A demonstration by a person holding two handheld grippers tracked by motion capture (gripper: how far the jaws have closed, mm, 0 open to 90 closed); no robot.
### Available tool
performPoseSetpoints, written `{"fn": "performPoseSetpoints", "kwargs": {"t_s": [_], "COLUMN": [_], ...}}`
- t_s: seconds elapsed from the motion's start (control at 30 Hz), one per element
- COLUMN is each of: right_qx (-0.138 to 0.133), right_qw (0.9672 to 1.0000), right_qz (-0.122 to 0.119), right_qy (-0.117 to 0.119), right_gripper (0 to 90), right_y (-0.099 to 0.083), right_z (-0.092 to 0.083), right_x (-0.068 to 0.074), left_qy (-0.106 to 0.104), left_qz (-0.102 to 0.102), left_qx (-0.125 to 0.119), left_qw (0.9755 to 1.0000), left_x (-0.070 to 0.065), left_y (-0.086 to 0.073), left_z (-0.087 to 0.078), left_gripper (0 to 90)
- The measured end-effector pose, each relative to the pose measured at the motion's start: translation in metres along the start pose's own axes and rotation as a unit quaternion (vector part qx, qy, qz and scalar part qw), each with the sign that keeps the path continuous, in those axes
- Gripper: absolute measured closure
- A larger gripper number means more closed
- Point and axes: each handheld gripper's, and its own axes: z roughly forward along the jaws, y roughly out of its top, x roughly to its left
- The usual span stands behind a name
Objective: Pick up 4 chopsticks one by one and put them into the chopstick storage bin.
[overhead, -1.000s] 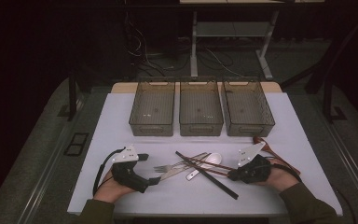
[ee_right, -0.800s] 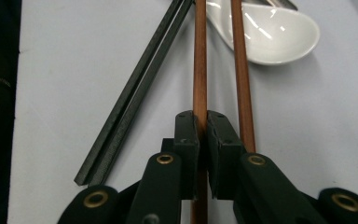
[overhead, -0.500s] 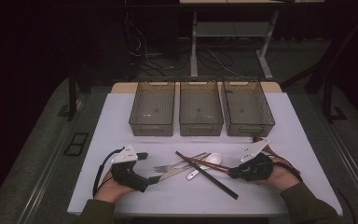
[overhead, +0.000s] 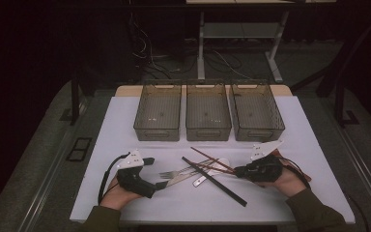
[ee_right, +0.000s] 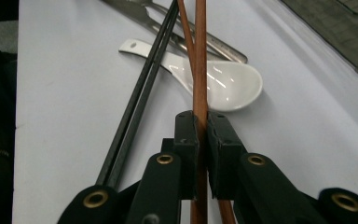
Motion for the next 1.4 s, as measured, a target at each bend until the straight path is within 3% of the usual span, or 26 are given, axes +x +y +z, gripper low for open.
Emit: {"fn": "performPoseSetpoints", "kwargs": {"t_s": [0.3, 0.6, 0.9, 1.1, 1.4], "right_qx": [-0.004, -0.029, -0.04, -0.061, -0.088], "right_qw": [0.9999, 0.9993, 0.9987, 0.9973, 0.9946], "right_qz": [0.008, 0.018, 0.026, 0.038, 0.046], "right_qy": [-0.012, -0.015, -0.017, -0.019, -0.03], "right_gripper": [83.0, 83.0, 83.0, 83.0, 83.0], "right_y": [0.008, 0.022, 0.029, 0.03, 0.04], "right_z": [0.007, 0.012, 0.016, 0.013, 0.009], "right_x": [0.002, 0.0, -0.002, -0.006, -0.013], "left_qy": [-0.001, -0.001, -0.007, -0.011, -0.01], "left_qz": [0.002, 0.001, -0.009, -0.019, -0.012], "left_qx": [0.002, 0.004, 0.006, 0.005, 0.003], "left_qw": [1.0, 1.0, 0.9999, 0.9997, 0.9999], "left_x": [-0.001, -0.003, -0.003, -0.002, -0.005], "left_y": [0.0, 0.0, 0.0, 0.0, 0.0], "left_z": [0.0, 0.001, 0.0, 0.001, 0.002], "left_gripper": [0.0, 0.0, 0.0, 0.0, 0.0]}}
